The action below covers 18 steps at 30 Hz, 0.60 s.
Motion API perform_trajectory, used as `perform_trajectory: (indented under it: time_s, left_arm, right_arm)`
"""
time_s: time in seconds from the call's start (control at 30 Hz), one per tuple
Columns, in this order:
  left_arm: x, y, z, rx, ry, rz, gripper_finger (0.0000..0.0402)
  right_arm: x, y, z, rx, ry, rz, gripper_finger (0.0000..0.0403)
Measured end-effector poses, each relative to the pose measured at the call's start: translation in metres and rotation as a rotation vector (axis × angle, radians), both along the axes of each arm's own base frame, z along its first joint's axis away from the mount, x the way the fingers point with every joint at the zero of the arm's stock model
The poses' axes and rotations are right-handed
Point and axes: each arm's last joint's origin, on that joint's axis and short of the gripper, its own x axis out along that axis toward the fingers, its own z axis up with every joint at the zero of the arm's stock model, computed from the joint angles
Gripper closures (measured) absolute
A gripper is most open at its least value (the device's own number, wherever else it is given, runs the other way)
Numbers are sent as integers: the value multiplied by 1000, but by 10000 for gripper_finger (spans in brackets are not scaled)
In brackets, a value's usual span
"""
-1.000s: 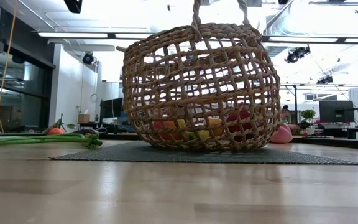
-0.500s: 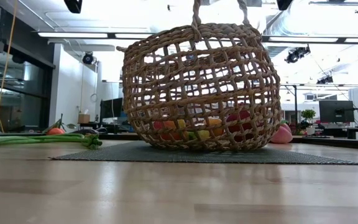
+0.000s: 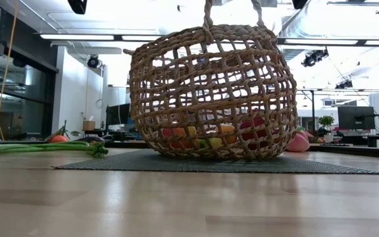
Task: Build produce basket
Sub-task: Put the pear into the woven basket
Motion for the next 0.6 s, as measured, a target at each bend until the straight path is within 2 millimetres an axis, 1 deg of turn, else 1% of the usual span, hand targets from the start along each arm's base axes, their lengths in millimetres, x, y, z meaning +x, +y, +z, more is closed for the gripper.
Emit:
perform_trajectory:
  time_s: [0.13,0.27,0.4,0.5,0.6]
  left_arm:
    - [0,0,0,0,0,8,287]
    - [0,1,0,-49,-14,47,220]
    - [0,2,0,-55,-16,59,160]
    - [0,2,0,-56,-16,58,125]
    - [-1,2,1,-55,-19,55,101]
  right_arm:
    - [0,0,0,6,1,0,402]
    - [0,0,0,6,1,0,402]
    - [0,0,0,6,0,0,402]
    - [0,0,1,6,-13,0,402]
    - [0,0,4,7,-38,0,403]
